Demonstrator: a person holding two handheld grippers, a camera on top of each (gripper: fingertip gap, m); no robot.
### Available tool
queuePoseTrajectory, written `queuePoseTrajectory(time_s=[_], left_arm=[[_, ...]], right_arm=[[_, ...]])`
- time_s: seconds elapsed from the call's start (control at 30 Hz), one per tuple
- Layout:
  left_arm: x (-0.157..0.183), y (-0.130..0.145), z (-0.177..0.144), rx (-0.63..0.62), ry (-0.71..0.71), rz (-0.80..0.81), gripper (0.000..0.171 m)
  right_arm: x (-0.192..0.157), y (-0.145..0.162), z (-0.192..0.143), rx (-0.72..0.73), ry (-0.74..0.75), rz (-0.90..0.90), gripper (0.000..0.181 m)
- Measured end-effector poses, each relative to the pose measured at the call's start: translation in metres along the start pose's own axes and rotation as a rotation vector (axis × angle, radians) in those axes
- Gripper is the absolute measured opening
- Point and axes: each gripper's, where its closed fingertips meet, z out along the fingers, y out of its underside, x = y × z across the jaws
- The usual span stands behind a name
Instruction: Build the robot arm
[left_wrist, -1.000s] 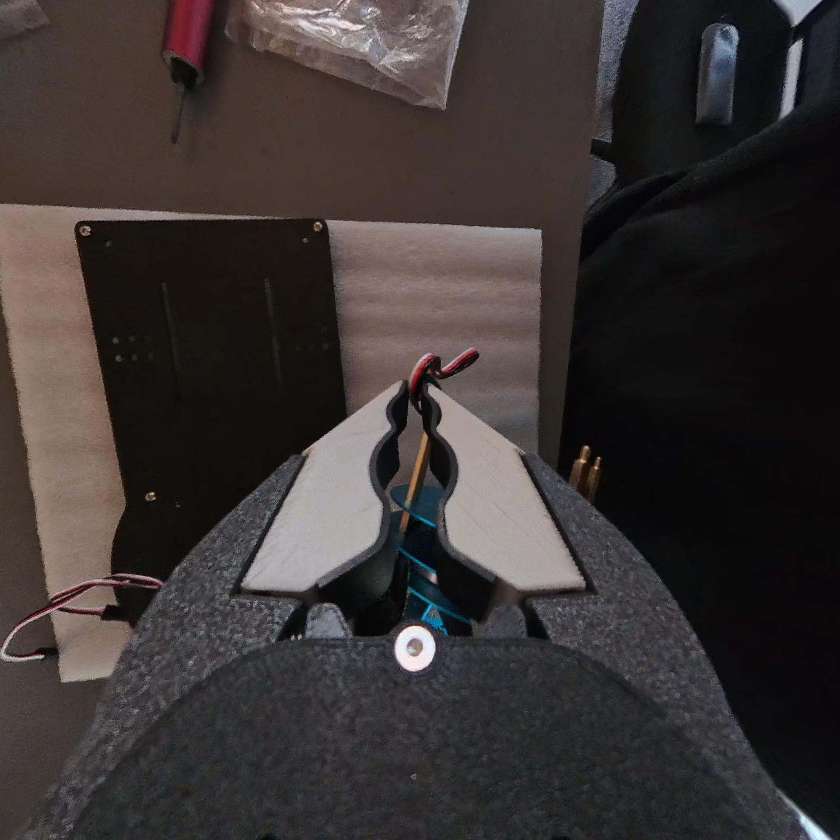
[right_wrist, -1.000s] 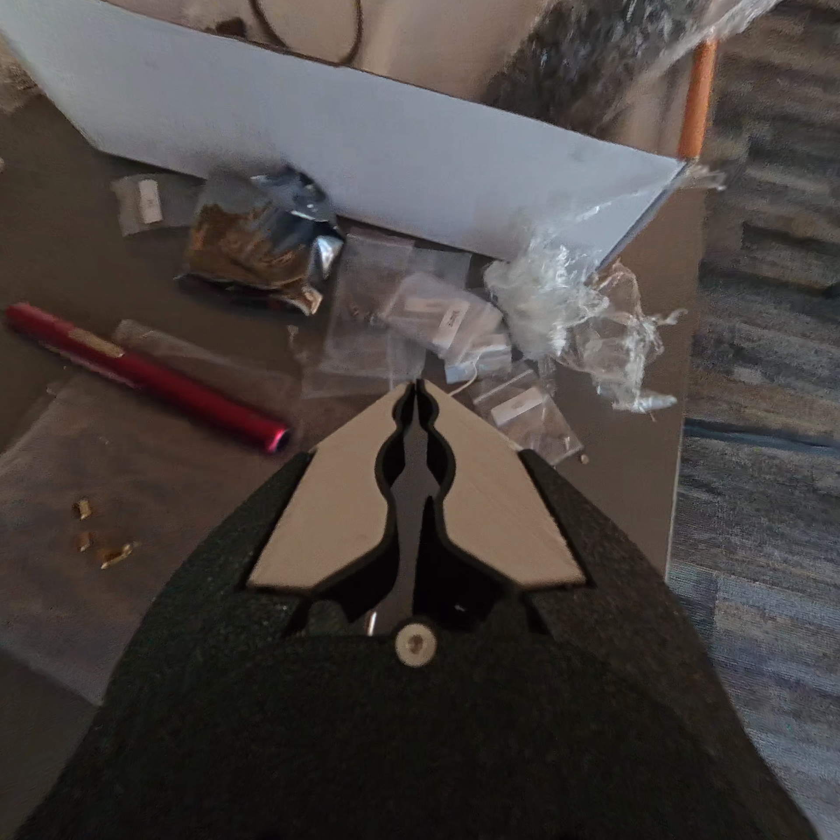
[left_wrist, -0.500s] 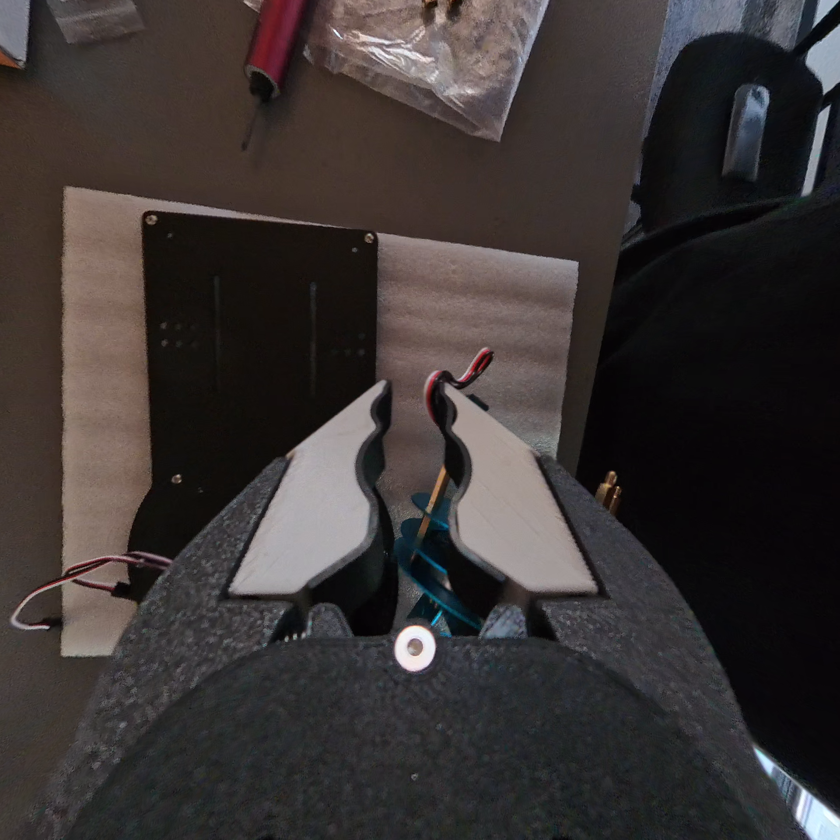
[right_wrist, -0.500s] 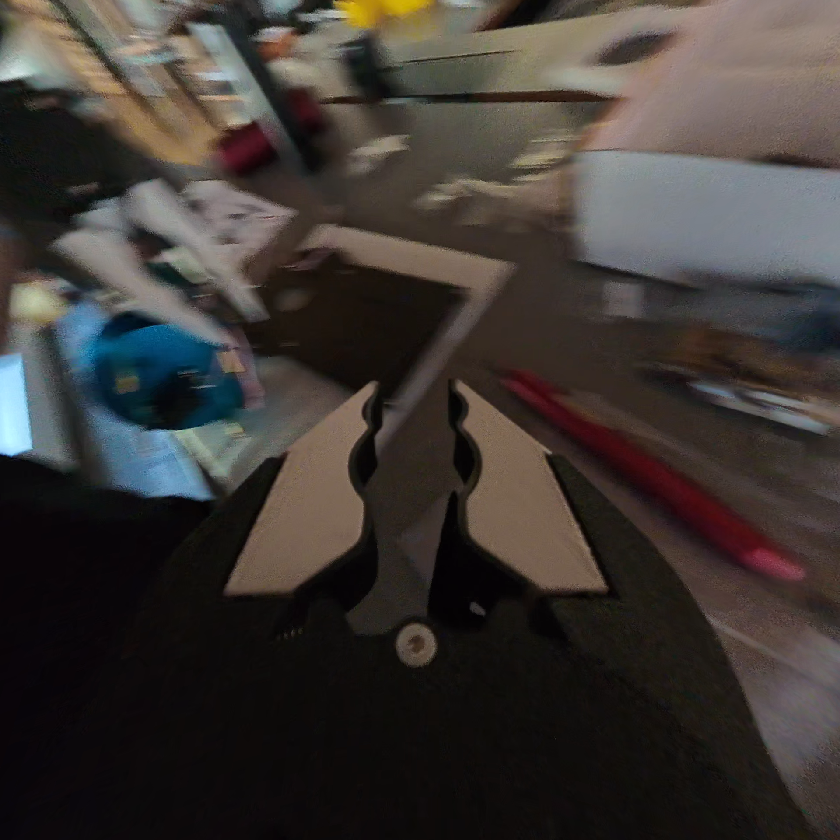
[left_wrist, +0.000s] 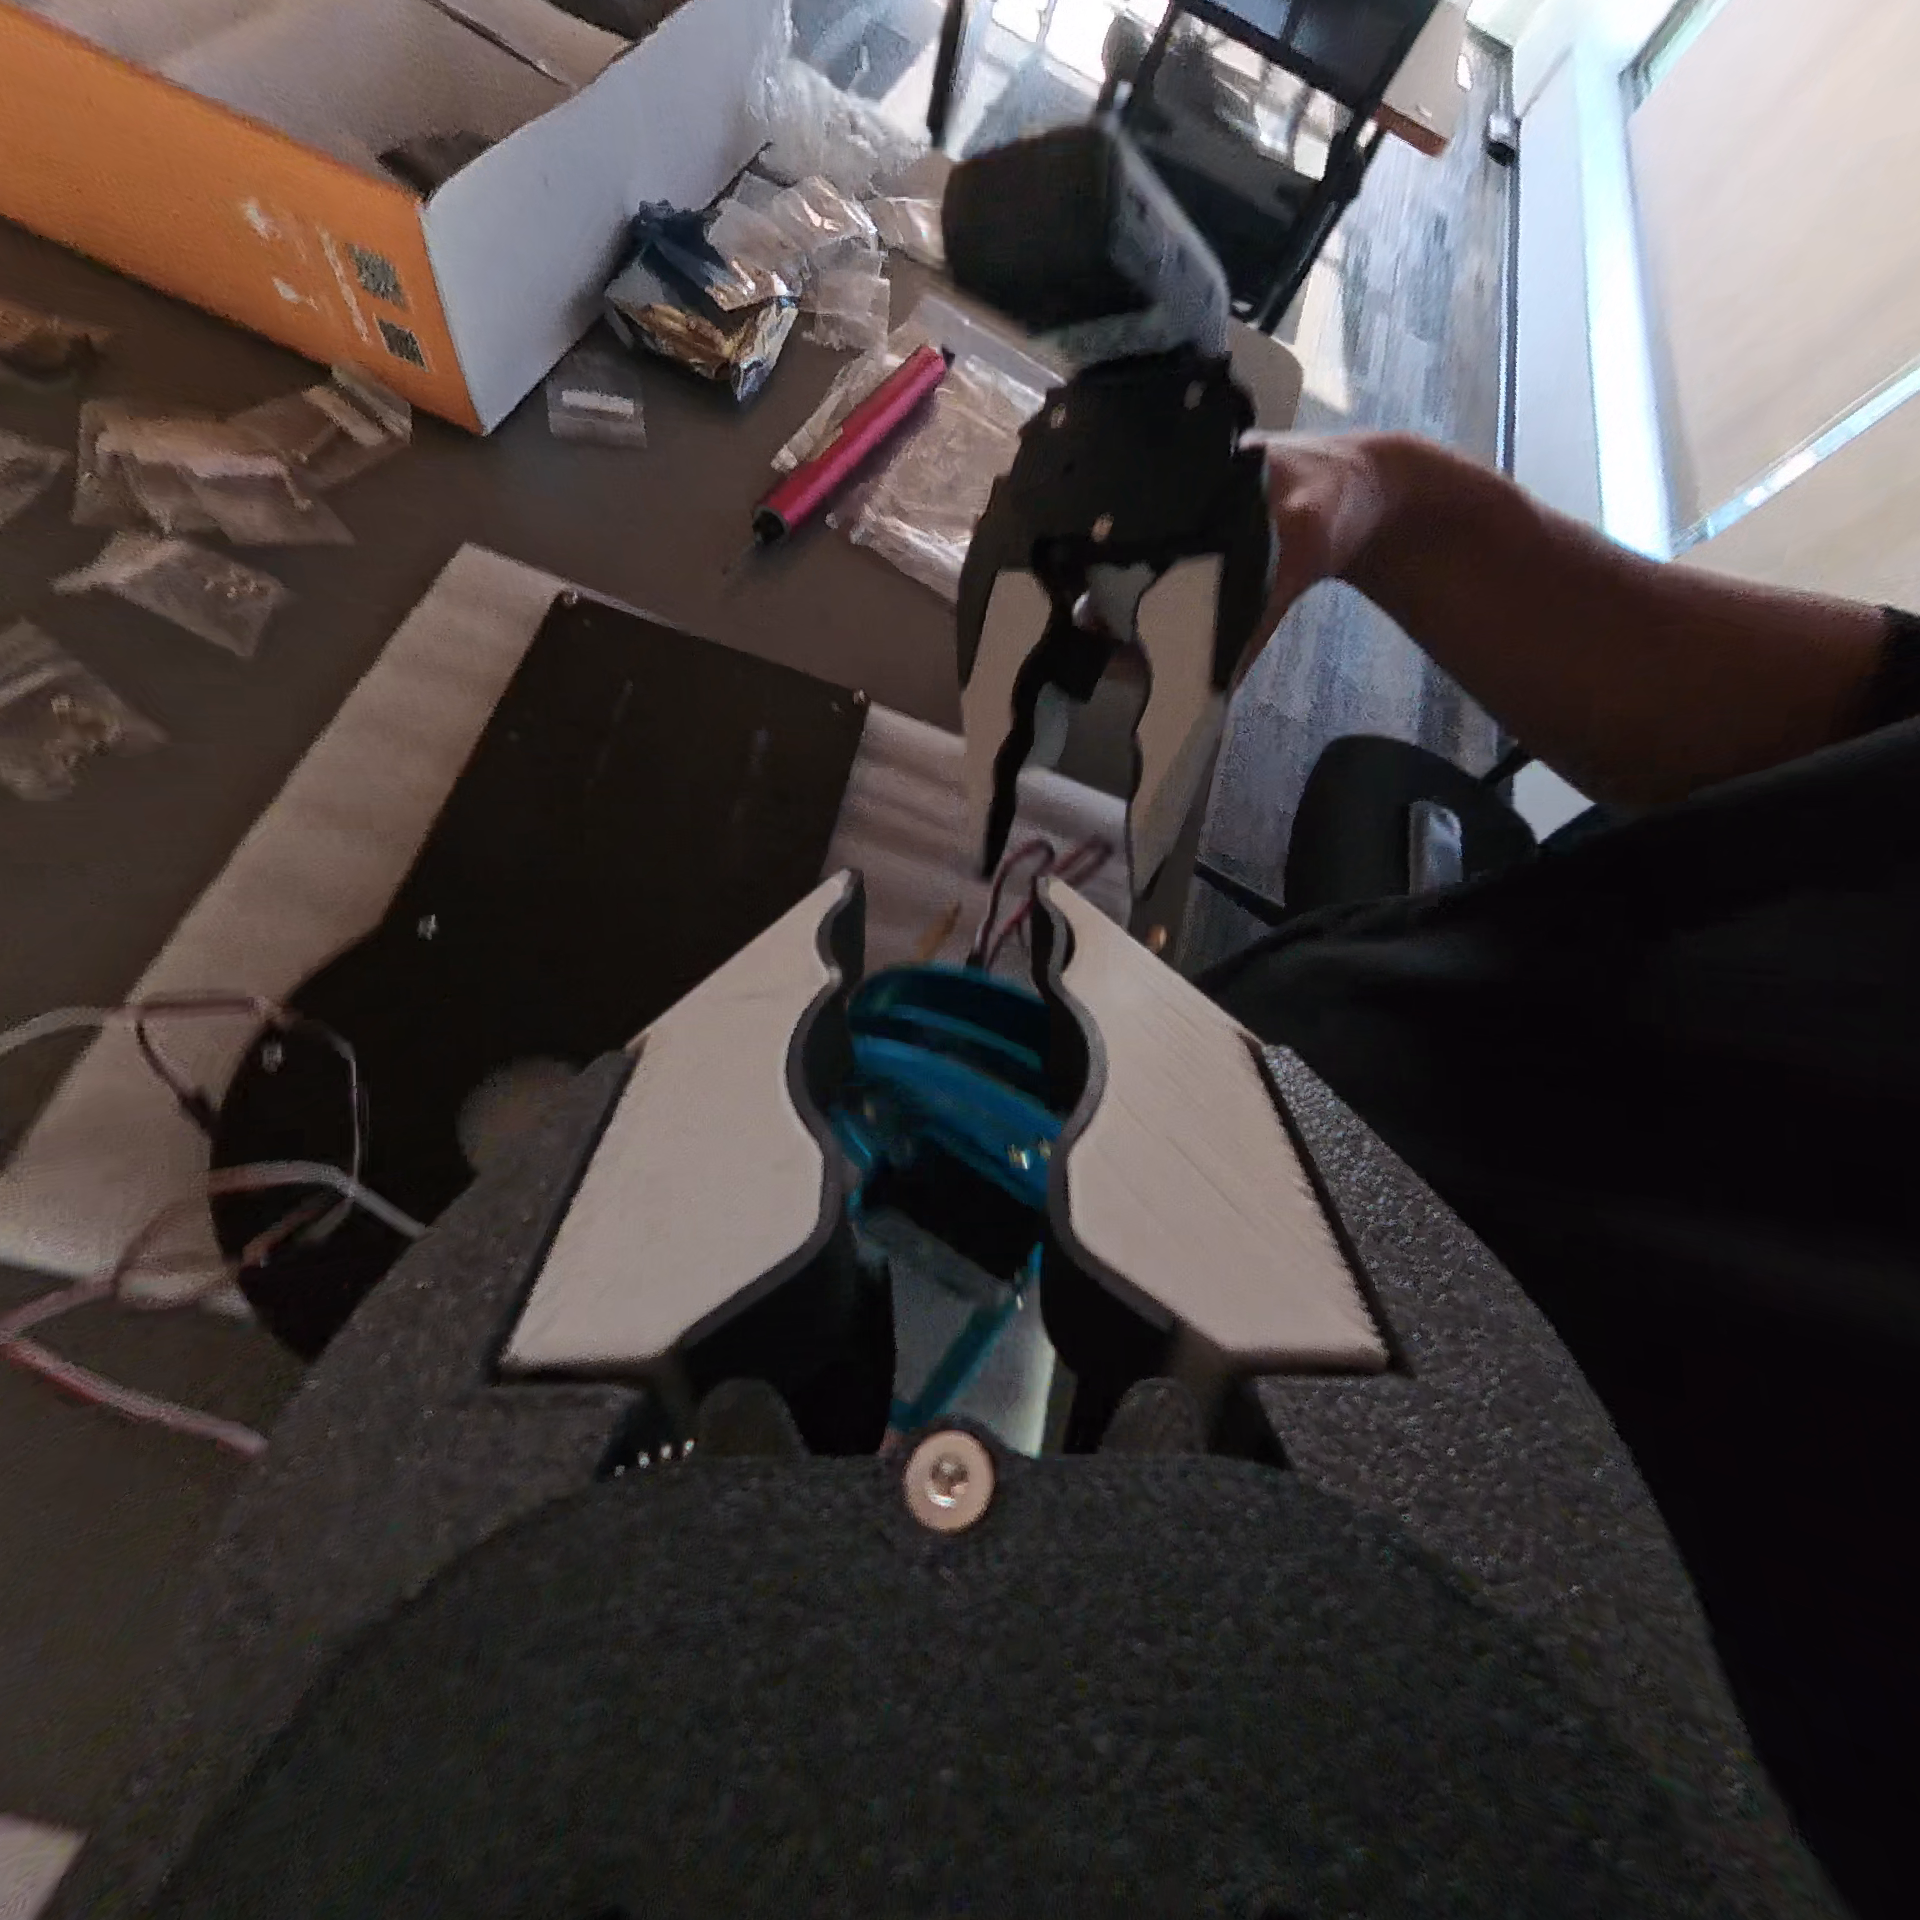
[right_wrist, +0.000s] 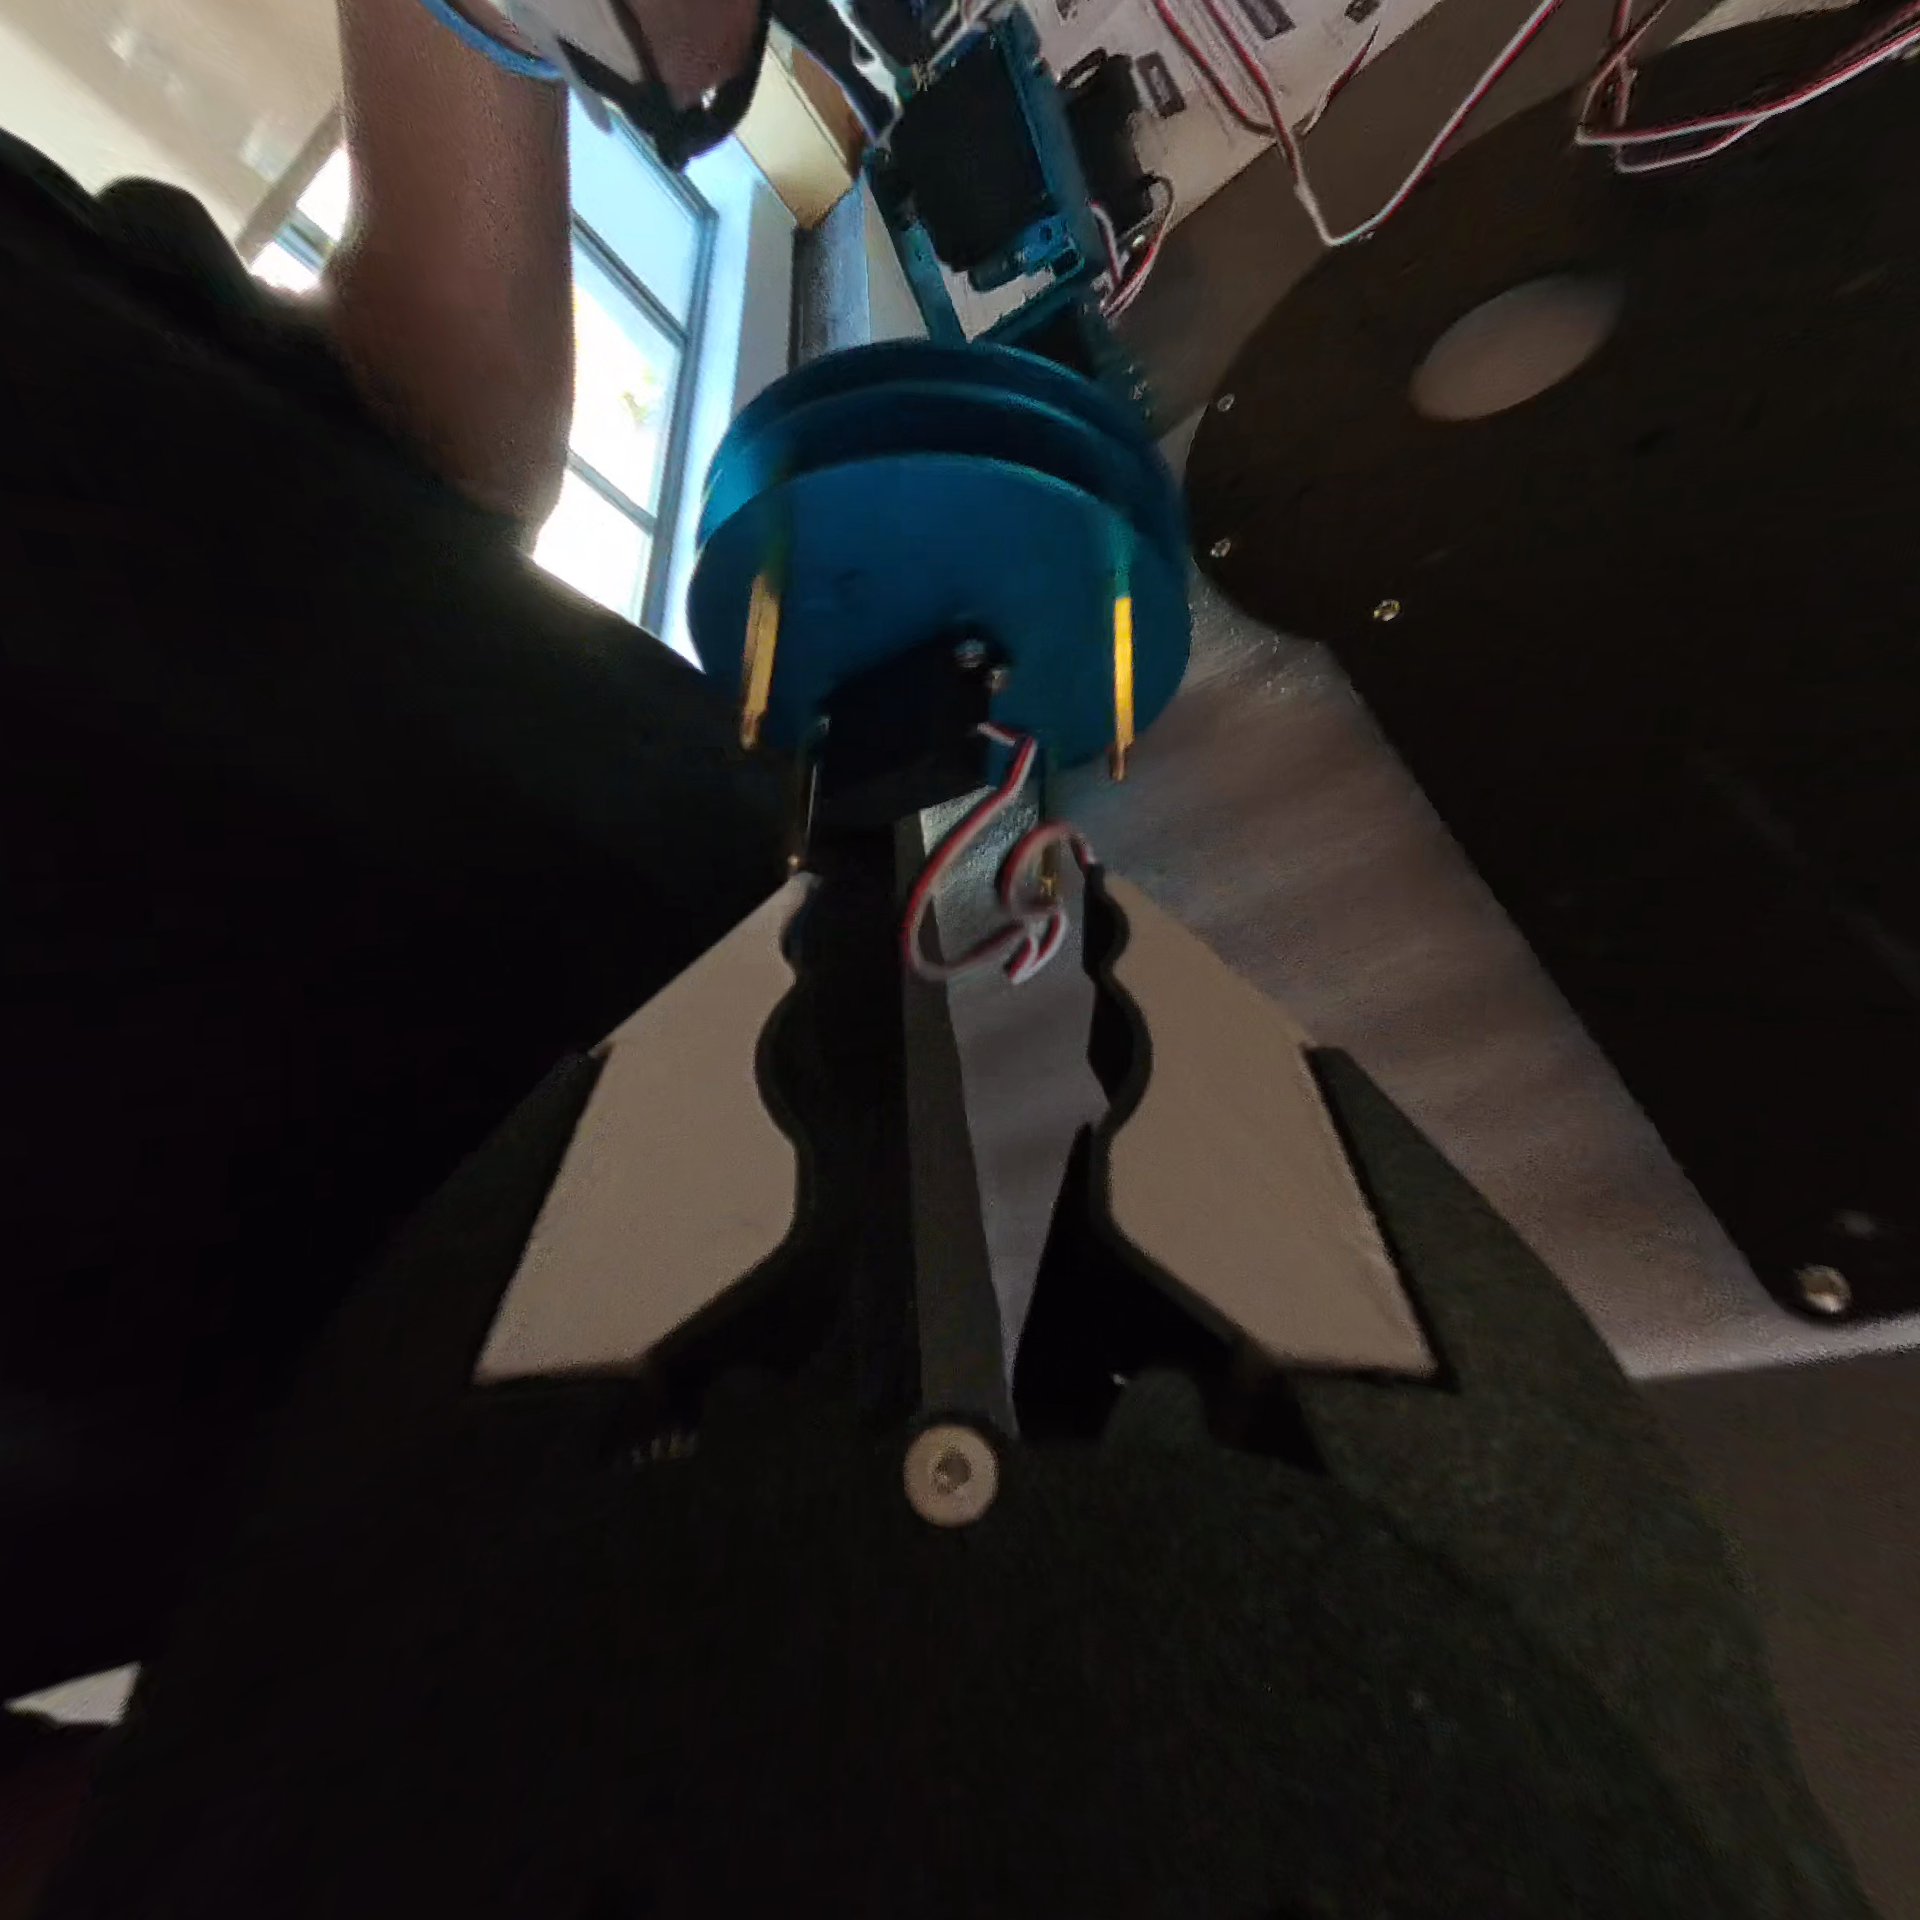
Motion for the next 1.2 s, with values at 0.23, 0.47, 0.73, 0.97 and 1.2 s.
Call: queuePoseTrajectory(time_s=[0.23, 0.47, 0.73, 0.97, 1.2], left_arm=[[0.016, 0.029, -0.024, 0.116, -0.091, 0.032, 0.024], [0.019, 0.003, 0.032, -0.078, 0.030, 0.267, 0.020], [0.028, 0.014, 0.093, -0.300, 0.157, 0.465, 0.014], [0.030, 0.014, 0.092, -0.278, 0.213, 0.505, 0.003], [0.025, 0.013, 0.084, -0.247, 0.245, 0.499, 0.003]], right_arm=[[0.011, 0.005, 0.007, 0.039, 0.223, -0.149, 0.015], [0.003, -0.026, -0.032, -0.029, 0.441, -0.273, 0.003], [-0.001, -0.039, -0.041, -0.228, 0.679, -0.438, 0.003], [0.002, 0.003, -0.052, -0.340, 0.691, -0.337, 0.003], [0.046, 0.072, -0.140, -0.647, 1.018, -0.237, 0.000]])
